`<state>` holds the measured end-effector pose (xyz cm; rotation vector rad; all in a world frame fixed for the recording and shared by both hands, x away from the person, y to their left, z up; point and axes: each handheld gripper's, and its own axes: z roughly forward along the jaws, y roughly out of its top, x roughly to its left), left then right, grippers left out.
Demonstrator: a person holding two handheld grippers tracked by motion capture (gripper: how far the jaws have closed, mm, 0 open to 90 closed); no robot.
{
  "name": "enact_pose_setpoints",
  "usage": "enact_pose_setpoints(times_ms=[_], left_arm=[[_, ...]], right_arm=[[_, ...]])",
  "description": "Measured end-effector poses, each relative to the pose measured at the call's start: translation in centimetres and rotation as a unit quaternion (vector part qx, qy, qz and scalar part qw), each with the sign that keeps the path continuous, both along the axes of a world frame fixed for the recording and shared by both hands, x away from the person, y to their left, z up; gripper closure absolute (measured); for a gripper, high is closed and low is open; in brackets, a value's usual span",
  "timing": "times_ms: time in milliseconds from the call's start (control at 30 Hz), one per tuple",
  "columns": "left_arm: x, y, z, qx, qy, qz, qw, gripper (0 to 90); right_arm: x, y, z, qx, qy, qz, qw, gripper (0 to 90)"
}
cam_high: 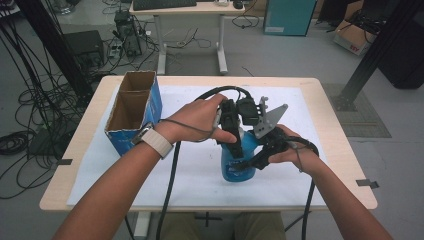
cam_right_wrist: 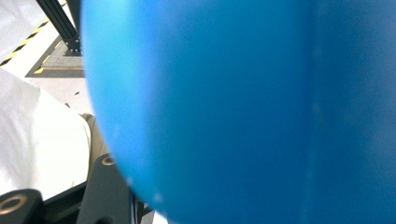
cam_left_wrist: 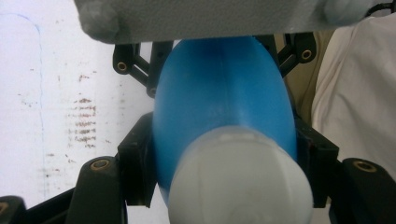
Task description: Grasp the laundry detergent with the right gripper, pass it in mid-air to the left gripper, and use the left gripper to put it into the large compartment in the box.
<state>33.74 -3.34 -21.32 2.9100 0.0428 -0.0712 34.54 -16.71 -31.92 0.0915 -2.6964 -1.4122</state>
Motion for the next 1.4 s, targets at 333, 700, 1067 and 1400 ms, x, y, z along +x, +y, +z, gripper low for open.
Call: enact_pose_setpoints(times_ms=[333, 700, 1067, 1400], left_arm=[[0.10, 0.15, -0.08, 0.002, -0.007, -0.003, 1.0000, 37.2], [-0.01, 0.19, -0.10, 0.001, 0.002, 0.000, 1.0000, 37.2], [0.01, 0.18, -0.16, 0.002, 0.003, 0.001, 1.0000, 37.2], [0.09, 0.20, -0.22, 0.003, -0.001, 0.000, 1.0000, 37.2]], right_arm=[[-0.14, 0.22, 0.00, 0.001, 0.014, 0.000, 0.9999, 42.5], [-0.18, 0.23, 0.05, -0.001, 0.013, 0.000, 0.9999, 42.5], [-0.15, 0.22, 0.00, -0.001, 0.012, -0.001, 0.9999, 42.4], [-0.11, 0.22, -0.07, -0.002, 0.014, 0.000, 0.9999, 42.5]])
